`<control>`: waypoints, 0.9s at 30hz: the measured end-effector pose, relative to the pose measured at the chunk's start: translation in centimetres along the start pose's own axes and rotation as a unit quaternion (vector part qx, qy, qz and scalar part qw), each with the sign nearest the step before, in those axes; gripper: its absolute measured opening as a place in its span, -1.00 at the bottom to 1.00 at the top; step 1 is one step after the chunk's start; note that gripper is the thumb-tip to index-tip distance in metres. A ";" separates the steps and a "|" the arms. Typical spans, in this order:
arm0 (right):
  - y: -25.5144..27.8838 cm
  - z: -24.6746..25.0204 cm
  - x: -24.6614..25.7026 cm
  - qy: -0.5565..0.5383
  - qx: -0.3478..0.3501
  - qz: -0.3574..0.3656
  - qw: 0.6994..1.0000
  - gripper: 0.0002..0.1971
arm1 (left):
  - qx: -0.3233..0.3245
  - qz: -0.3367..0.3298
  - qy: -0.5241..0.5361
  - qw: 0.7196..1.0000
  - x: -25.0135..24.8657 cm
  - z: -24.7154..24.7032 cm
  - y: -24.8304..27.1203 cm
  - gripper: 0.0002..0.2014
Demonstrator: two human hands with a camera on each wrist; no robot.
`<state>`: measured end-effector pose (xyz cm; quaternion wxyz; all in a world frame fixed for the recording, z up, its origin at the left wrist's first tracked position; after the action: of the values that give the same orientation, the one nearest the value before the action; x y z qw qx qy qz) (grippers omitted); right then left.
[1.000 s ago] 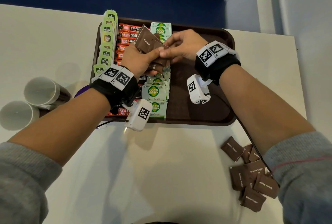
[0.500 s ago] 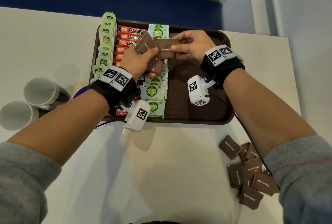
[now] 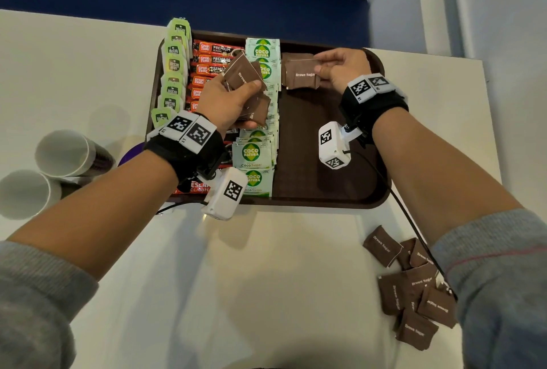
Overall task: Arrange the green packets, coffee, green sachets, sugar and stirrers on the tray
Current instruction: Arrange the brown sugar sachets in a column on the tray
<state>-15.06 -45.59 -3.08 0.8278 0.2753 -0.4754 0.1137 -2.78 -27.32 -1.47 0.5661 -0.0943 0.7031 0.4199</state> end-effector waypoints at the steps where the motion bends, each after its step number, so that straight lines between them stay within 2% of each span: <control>1: -0.3 -0.2 -0.3 0.008 -0.005 -0.006 1.000 -0.81 | 0.000 0.001 0.001 1.000 0.0 0.0 -0.1 -0.86; 9: -1.2 -0.8 -1.1 0.047 -0.029 -0.021 0.998 -0.67 | 0.008 0.008 0.006 1.000 -0.1 0.1 -0.5 -0.78; 23: -1.4 -1.3 -1.7 0.053 -0.036 -0.037 0.997 -0.69 | 0.007 0.005 0.000 1.000 0.1 0.2 -0.5 -0.75; 27: -1.2 -1.4 -1.7 0.052 -0.037 -0.037 0.997 -0.77 | 0.007 0.004 -0.001 1.000 0.1 0.2 -0.5 -0.76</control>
<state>-14.40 -45.70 -5.48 0.8646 0.2557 -0.4252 0.0794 -2.40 -27.47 -1.77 0.5654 -0.0867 0.7061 0.4173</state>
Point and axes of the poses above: each hand's wrist, its own y-axis away from the middle knuckle, its own z-axis out of the back of the hand, x = y × z, the point moved 1 cm from there along -y, towards the middle knuckle
